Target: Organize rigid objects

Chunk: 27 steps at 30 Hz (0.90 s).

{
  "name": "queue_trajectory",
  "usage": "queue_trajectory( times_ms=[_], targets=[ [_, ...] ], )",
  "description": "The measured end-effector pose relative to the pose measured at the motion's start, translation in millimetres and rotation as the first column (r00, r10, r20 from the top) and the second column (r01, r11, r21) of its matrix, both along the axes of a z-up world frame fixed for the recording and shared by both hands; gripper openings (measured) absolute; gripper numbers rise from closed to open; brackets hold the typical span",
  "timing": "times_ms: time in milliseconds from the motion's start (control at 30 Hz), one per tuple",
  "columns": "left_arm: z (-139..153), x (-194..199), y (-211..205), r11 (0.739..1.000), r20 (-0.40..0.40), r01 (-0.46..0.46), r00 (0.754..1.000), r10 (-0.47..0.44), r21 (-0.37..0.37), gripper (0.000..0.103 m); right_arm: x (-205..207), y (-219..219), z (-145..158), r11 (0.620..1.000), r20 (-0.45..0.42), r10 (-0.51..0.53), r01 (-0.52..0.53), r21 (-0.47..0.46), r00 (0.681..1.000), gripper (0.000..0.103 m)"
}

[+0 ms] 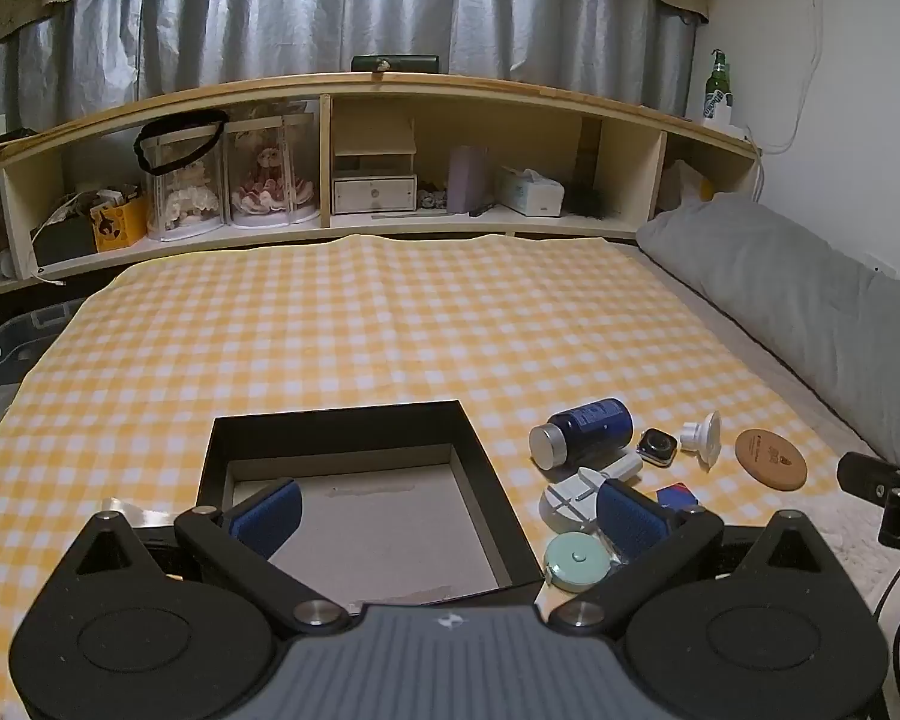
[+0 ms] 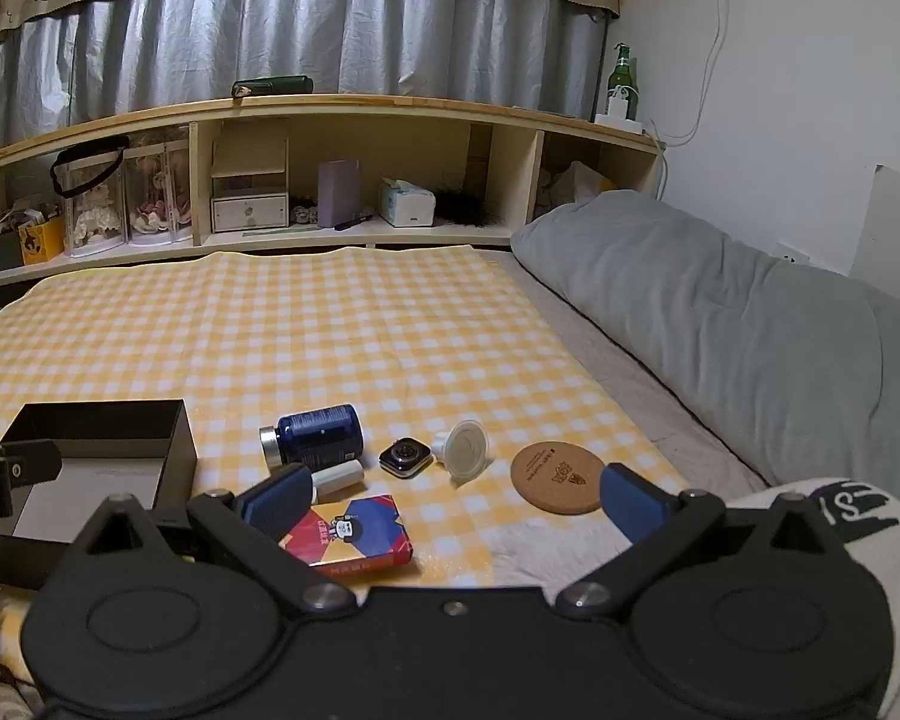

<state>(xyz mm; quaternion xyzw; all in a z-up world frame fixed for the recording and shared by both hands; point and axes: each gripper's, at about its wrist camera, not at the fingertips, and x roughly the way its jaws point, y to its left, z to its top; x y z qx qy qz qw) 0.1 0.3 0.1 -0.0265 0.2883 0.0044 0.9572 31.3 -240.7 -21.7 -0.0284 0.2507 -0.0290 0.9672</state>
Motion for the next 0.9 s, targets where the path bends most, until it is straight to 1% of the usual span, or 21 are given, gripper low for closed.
queue_trajectory(
  times_ms=[900],
  targets=[
    [-0.1,-0.1,-0.2,1.0,0.002,-0.001,1.0,0.001,0.008,0.103,-0.3,0.3,0.6,1.0,-0.001,0.0,0.0,-0.001,1.0,0.103]
  ],
)
